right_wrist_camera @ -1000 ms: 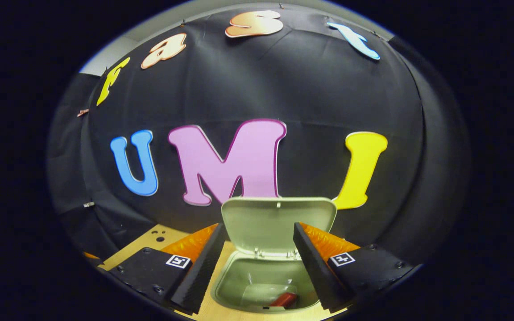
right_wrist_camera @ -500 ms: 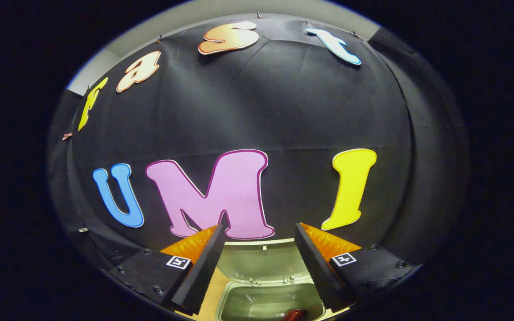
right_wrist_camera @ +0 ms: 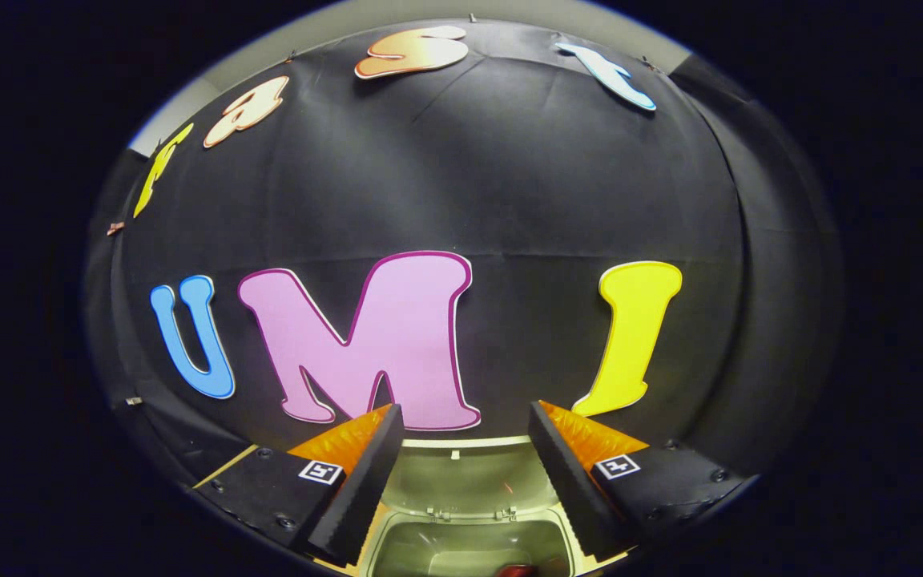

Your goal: Press the lid of the desktop garbage bin to open it, pick up the crumpled paper on the desktop and throw it into the bin, then pick up the pop can on the desktop and drop it into the bin, and finally close the garbage bin lid.

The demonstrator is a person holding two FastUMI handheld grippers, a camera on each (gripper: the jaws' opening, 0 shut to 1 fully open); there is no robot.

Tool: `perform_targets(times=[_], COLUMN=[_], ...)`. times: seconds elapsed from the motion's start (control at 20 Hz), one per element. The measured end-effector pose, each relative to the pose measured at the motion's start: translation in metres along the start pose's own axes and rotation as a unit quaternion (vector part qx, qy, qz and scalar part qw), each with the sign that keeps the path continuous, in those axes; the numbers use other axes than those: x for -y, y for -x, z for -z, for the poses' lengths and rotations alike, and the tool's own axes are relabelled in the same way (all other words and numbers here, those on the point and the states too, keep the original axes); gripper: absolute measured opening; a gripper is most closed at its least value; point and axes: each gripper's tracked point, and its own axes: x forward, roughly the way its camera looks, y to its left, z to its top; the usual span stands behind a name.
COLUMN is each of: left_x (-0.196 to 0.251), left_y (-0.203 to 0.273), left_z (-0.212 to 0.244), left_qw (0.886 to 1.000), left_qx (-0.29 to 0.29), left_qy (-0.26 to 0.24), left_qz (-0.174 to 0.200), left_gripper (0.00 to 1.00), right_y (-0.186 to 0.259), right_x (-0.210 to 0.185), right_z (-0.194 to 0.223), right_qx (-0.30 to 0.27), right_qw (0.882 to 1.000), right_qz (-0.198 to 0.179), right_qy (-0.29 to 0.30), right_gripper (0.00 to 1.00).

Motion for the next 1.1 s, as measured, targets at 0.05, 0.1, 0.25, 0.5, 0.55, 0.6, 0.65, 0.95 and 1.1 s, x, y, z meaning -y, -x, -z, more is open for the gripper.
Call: perform_targets(times=[0.05,0.1,0.25,0.5,0.55,0.6,0.65,0.95,1.1], left_x=[0.002,0.002,0.006,0.007,0.007,0.005,0.004,-0.004,-0.008], left_y=[0.0,0.0,0.003,0.012,0.014,0.018,0.021,0.032,0.037], left_z=[0.001,0.001,0.005,0.01,0.011,0.011,0.013,0.019,0.02], left_qw=[1.0,1.0,1.0,1.0,1.0,1.0,1.0,1.0,1.0], left_qx=[0.0,0.0,-0.002,-0.005,-0.004,-0.004,-0.005,-0.01,-0.012], left_qy=[0.004,0.006,0.005,0.001,0.0,0.0,0.001,0.003,0.0], left_qz=[0.0,0.001,0.006,0.022,0.024,0.026,0.026,0.026,0.025], left_gripper=[0.96,0.96,0.96,0.96,0.96,0.96,0.96,0.96,0.96], right_y=[0.004,0.01,0.028,0.052,0.057,0.06,0.064,0.082,0.087], right_x=[0.0,-0.002,-0.006,-0.007,-0.007,-0.007,-0.007,-0.02,-0.019], right_z=[0.001,0.002,0.008,0.027,0.03,0.033,0.038,0.084,0.105], right_qx=[-0.002,-0.003,-0.017,-0.048,-0.052,-0.056,-0.063,-0.128,-0.157], right_qw=[1.0,0.999,0.998,0.998,0.997,0.997,0.996,0.99,0.987], right_qz=[-0.003,-0.006,-0.015,-0.011,-0.01,-0.009,-0.007,-0.029,-0.03], right_qy=[0.018,0.032,0.051,0.046,0.048,0.051,0.056,0.046,0.022], right_gripper=[0.98,0.99,0.98,0.97,0.97,0.97,0.97,0.97,0.96])
